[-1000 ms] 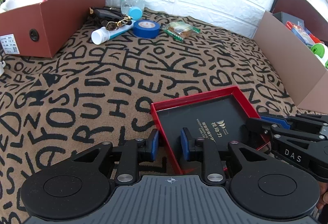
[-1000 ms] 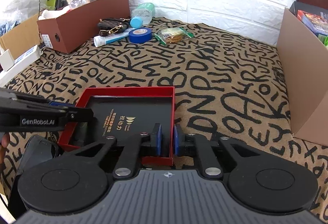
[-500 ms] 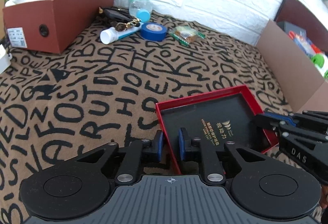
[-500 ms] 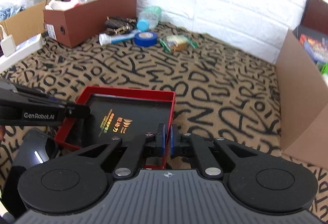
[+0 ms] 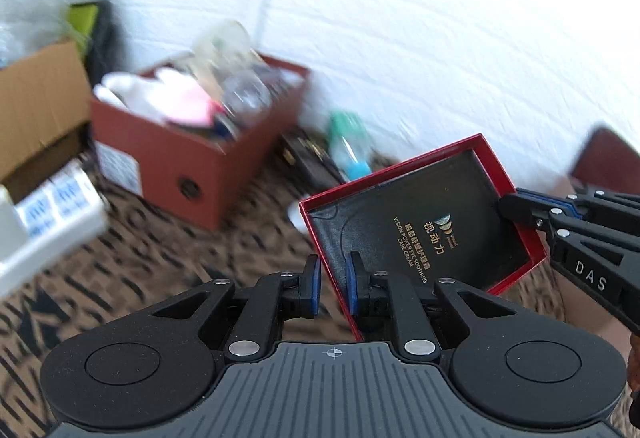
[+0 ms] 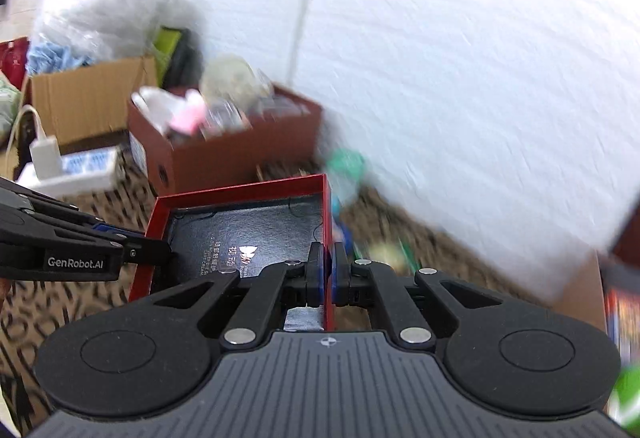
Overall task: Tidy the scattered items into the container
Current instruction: 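Lift the red tray with both tools and carry it toward the brown box, then lower the red tray into the box and open both tools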
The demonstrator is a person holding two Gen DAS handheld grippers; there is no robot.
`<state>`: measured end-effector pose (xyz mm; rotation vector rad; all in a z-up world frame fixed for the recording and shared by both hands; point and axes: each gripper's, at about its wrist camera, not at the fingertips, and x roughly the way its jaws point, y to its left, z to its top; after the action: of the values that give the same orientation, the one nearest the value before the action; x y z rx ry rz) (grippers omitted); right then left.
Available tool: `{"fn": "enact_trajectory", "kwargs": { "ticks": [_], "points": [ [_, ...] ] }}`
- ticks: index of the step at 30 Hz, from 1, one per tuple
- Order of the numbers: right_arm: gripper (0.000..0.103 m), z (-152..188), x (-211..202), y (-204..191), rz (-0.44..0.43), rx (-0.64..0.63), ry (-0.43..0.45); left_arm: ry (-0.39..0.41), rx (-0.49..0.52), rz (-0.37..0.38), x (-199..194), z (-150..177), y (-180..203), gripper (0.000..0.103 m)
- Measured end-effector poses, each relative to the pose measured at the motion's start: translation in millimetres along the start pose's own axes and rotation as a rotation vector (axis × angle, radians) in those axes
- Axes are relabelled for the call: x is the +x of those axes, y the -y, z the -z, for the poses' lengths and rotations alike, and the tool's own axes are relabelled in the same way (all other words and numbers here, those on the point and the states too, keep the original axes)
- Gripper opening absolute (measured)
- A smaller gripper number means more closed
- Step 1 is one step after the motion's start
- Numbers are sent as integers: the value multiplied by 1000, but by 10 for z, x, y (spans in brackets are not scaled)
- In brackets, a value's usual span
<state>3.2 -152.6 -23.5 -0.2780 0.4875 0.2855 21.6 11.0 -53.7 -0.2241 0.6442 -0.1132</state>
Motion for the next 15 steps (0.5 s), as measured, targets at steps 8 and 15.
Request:
{"fn": "enact_trajectory", "kwargs": {
  "ticks": [8, 15],
  "points": [
    [4, -677, 423, -263, -63, -20, 76, 90, -60, -64, -24, -694, -603, 12],
    [6, -864, 911, -554, -115, 94, 64, 77, -64, -154, 254, -1060, -1083, 12]
  ]
}}
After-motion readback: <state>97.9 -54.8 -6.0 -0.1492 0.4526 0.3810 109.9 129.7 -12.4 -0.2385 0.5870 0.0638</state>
